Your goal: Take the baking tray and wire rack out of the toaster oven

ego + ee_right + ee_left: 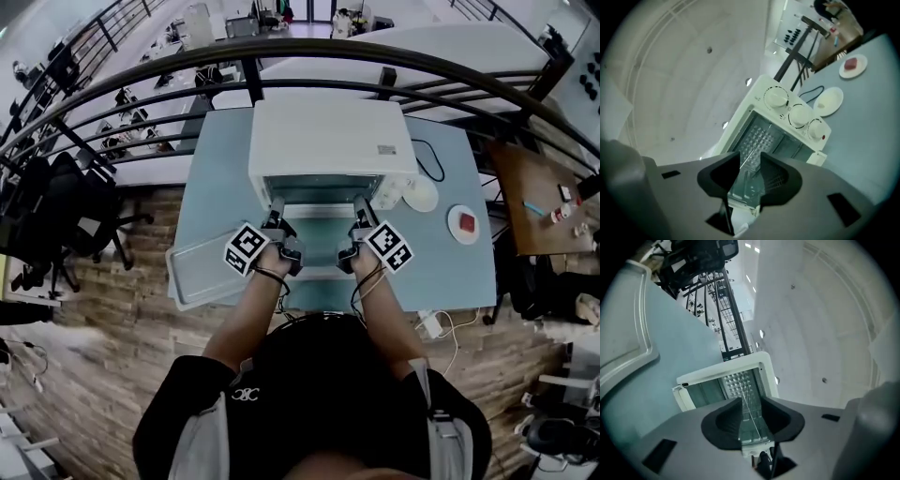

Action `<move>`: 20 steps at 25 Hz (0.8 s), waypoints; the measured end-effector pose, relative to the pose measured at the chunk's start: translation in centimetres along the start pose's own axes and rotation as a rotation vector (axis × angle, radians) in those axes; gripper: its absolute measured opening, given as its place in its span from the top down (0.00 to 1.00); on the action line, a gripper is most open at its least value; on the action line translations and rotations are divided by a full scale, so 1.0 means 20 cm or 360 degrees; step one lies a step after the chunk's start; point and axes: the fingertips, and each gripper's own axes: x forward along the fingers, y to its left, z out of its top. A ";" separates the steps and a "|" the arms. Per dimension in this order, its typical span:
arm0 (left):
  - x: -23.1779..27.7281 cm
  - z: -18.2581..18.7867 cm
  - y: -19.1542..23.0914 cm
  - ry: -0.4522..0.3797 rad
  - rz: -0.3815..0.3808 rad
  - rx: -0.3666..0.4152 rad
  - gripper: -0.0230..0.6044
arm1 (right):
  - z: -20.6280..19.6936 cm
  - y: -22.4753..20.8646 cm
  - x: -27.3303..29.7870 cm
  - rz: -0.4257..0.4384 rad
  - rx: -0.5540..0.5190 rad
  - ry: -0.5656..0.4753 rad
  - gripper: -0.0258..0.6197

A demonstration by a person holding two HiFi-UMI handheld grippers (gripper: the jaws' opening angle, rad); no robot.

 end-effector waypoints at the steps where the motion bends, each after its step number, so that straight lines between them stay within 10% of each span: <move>1: 0.02 0.01 0.01 -0.0020 -0.0003 -0.0016 0.76 | 0.02 -0.02 0.03 0.0011 0.0070 -0.0013 0.76; 20: 0.40 0.11 0.20 -0.0355 0.0125 -0.0330 0.70 | 0.20 -0.23 0.38 0.0002 0.0660 -0.0157 0.85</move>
